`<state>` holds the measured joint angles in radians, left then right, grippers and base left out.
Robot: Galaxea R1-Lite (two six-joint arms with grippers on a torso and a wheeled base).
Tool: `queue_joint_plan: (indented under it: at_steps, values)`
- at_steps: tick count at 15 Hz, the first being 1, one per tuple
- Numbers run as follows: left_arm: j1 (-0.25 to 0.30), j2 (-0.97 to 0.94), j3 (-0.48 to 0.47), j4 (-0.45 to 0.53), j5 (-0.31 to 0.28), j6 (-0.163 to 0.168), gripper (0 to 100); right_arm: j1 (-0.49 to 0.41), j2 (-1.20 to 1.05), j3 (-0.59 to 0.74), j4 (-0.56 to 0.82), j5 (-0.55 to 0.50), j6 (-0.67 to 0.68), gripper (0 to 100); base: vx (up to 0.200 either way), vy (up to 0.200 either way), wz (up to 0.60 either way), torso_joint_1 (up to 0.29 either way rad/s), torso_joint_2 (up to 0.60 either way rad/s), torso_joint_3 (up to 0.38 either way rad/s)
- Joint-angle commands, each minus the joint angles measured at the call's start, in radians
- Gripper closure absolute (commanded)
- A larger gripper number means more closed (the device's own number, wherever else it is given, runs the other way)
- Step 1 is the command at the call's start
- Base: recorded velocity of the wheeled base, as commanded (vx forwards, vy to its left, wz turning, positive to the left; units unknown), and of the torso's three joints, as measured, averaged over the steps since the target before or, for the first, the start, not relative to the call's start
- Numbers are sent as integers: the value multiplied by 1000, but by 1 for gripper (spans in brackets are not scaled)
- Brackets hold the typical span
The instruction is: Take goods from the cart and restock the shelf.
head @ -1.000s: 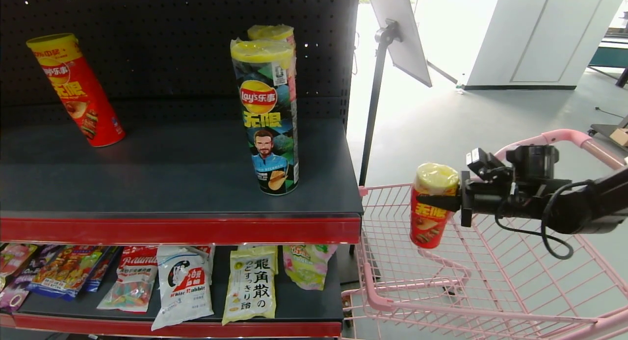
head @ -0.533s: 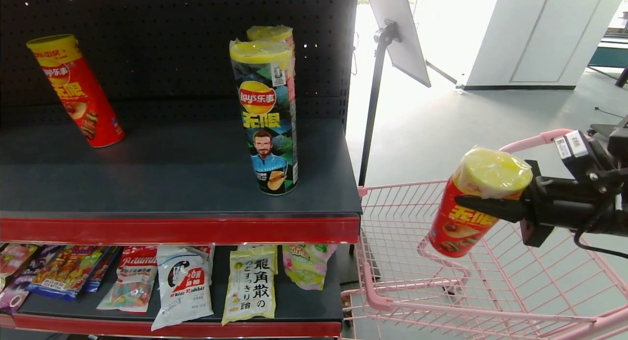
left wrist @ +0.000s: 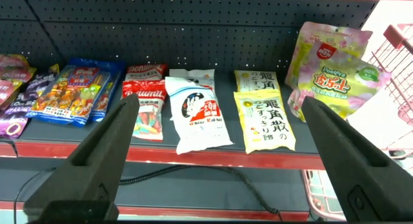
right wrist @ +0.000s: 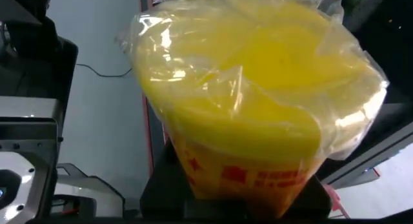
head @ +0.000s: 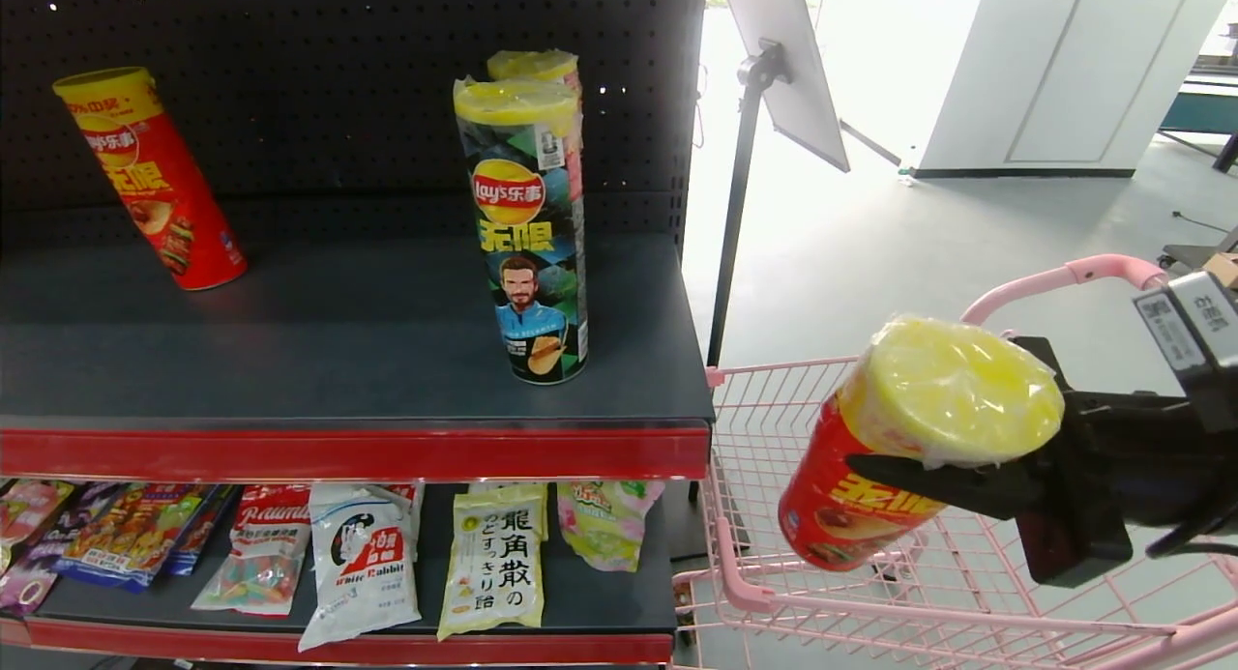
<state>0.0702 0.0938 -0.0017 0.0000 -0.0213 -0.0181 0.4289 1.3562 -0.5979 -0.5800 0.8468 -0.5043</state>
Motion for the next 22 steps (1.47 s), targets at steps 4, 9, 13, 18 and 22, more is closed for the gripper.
queue_joint_plan:
  at_steps: [4, 9, 13, 18, 22]
  values:
    - [0, 0, 0, 0, 0, 0, 0, 59, -66, 136, -4, -89, 10, 100, 0, 0, 0, 0, 0, 0]
    - [0, 0, 0, 0, 0, 0, 0, 56, -77, 151, -4, -103, 21, 100, 0, 0, 0, 0, 0, 0]
    - [0, 0, 0, 0, 0, 0, 0, 56, -75, 151, -4, -104, 23, 100, 0, 0, 0, 0, 0, 0]
    - [0, 0, 0, 0, 0, 0, 0, 56, -80, 153, -4, -106, 23, 100, 0, 0, 0, 0, 0, 0]
    - [0, 0, 0, 0, 0, 0, 0, 56, -86, 167, -4, -106, 23, 100, 0, 0, 0, 0, 0, 0]
